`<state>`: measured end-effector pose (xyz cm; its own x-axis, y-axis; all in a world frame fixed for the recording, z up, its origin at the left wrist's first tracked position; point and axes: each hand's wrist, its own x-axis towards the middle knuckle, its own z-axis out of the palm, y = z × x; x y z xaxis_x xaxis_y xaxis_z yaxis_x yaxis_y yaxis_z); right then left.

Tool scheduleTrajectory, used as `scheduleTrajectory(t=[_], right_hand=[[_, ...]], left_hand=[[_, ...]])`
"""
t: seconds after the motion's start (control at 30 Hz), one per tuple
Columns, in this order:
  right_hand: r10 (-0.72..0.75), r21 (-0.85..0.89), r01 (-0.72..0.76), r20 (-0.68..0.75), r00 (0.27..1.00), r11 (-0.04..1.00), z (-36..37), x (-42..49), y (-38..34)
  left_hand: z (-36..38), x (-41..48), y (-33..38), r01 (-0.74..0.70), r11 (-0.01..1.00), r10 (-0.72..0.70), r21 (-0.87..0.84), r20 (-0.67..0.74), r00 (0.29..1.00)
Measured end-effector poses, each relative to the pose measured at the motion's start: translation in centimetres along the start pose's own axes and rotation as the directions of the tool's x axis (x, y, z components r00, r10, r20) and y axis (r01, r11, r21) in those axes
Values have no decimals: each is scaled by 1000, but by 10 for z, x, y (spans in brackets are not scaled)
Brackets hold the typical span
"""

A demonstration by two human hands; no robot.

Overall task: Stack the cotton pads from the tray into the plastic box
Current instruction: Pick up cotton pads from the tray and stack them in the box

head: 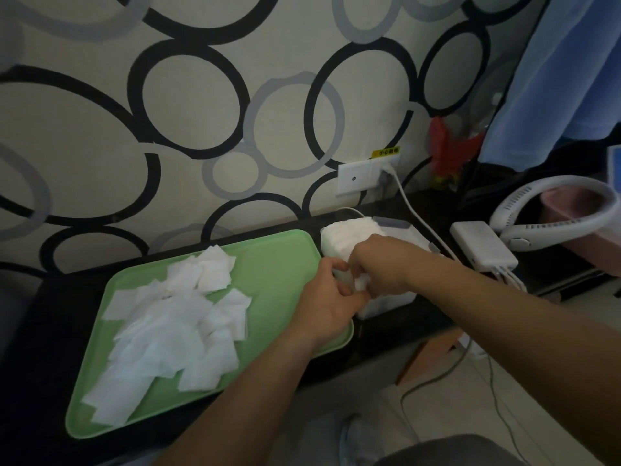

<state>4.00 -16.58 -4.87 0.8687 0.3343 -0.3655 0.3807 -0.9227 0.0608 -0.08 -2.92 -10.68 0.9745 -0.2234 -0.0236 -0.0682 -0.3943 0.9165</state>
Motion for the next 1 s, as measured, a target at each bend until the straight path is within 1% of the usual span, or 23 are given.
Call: scheduleTrajectory(t=[0.1, 0.17, 0.27, 0.33, 0.43, 0.5, 0.7, 0.83, 0.9, 1.0], right_hand=[[-13, -39, 14, 26, 1000, 999, 1, 2, 1], [-17, -88, 17, 2, 1000, 996, 1, 1, 1], [-53, -249, 16, -144, 988, 968, 3, 0, 0], [-65, -335, -11, -216, 974, 942, 6, 2, 1], [-45, -388, -69, -276, 960, 919, 7, 6, 3], [-32, -403, -92, -290, 956, 910, 6, 9, 4], [7, -409, -131, -290, 957, 903, 5, 18, 2], [-8, -358, -81, -241, 971, 930, 4, 13, 6], [20, -269, -68, -177, 984, 961, 1, 9, 9], [69, -75, -71, -37, 997, 995, -12, 0, 12]], left_hand=[[1, 0, 1, 14, 1000, -14, -17, -8, 1000], [1, 1, 1, 19, 1000, -19, -17, -10, 1000], [1, 3, 1, 38, 999, -38, -18, 5, 999], [0, 4, 1, 54, 998, -53, -18, 14, 998], [1, 4, 1, 70, 997, -69, -34, 20, 997], [2, 5, 1, 79, 996, -78, -45, 18, 997], [2, 7, -1, 89, 995, -87, -55, 28, 996], [-1, 8, -2, 102, 993, -99, -68, 36, 994], [-4, 7, -2, 108, 991, -104, -82, 54, 993], [-18, 4, 1, 132, 985, -126, -112, 62, 990]])
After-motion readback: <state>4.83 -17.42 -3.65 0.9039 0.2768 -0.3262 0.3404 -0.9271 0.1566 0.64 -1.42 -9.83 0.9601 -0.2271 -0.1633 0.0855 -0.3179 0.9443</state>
